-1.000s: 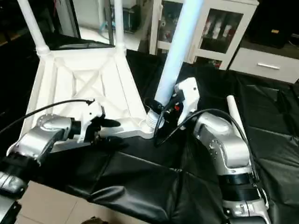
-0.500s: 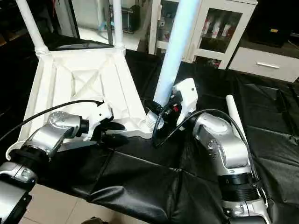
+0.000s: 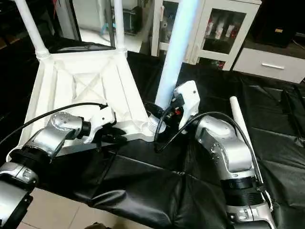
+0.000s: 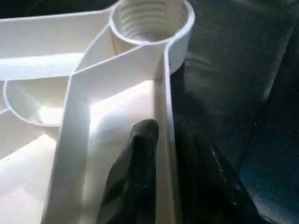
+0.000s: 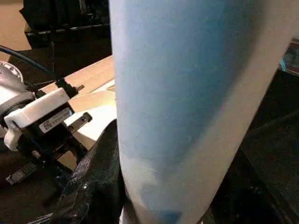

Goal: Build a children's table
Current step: Pick table leg

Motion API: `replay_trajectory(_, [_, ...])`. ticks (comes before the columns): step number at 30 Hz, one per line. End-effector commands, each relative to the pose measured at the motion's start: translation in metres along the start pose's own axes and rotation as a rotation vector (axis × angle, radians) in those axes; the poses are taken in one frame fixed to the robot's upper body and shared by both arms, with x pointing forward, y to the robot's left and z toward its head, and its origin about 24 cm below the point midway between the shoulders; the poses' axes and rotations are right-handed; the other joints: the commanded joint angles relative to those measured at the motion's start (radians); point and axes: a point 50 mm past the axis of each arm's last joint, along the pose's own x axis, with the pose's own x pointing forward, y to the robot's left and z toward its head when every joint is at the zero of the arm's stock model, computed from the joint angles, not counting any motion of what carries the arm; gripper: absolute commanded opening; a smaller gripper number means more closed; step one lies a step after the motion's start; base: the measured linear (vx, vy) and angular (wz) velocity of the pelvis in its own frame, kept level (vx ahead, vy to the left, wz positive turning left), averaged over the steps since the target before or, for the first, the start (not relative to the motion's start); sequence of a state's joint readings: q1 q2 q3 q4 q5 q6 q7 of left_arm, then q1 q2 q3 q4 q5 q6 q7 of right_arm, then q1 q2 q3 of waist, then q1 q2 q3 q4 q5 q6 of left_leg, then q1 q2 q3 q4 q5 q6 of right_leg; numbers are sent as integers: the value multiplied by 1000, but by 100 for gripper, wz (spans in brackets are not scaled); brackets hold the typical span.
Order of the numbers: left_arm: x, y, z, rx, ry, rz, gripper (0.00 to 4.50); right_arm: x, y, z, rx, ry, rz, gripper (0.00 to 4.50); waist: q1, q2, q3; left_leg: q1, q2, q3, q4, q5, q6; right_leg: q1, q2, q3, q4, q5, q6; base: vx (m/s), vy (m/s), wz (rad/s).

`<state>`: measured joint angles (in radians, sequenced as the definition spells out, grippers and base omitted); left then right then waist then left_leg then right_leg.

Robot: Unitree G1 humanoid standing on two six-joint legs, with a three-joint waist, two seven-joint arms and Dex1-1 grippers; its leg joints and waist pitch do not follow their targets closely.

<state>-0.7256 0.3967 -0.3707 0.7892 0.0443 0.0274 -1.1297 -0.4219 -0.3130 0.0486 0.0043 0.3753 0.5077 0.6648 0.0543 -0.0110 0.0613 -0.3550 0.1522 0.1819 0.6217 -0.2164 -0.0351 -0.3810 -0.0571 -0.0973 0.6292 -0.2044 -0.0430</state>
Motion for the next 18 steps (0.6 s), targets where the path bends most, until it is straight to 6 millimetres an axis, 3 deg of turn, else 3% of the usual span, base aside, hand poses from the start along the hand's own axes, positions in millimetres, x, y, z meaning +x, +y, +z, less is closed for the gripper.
replay_trajectory(1, [-1,-4,-15,-29,97,-33,58,3,-1,5,-19,-8,7,185,2,10,-66,10,99,-44,-83,-140,2,51,-129,85,-80,-124,-223,0,0,0])
replay_trajectory(11, [1,-19,-17,-12,66,-78,3,8,-1,0,-7,29,13,185,-2,6,-64,8,98,-41,-83,-137,6,49,-129,86,-82,-151,-223,0,0,0])
replay_trajectory(15, [5,-29,-4,31,-51,-101,3,10,-2,-10,-6,100,8,185,-1,8,-65,9,102,-42,-85,-128,4,47,-128,86,-79,-149,-218,0,0,0])
replay_trajectory(17, [8,-41,1,47,-95,-132,3,10,-1,-15,-10,127,21,185,-1,1,-65,8,101,-39,-84,-122,9,48,-130,86,-78,-144,-218,0,0,0])
replay_trajectory(18, [9,-45,1,53,-97,-135,3,10,0,-16,1,125,28,185,1,3,-65,6,102,-39,-84,-118,12,48,-131,87,-76,-143,-218,0,0,0])
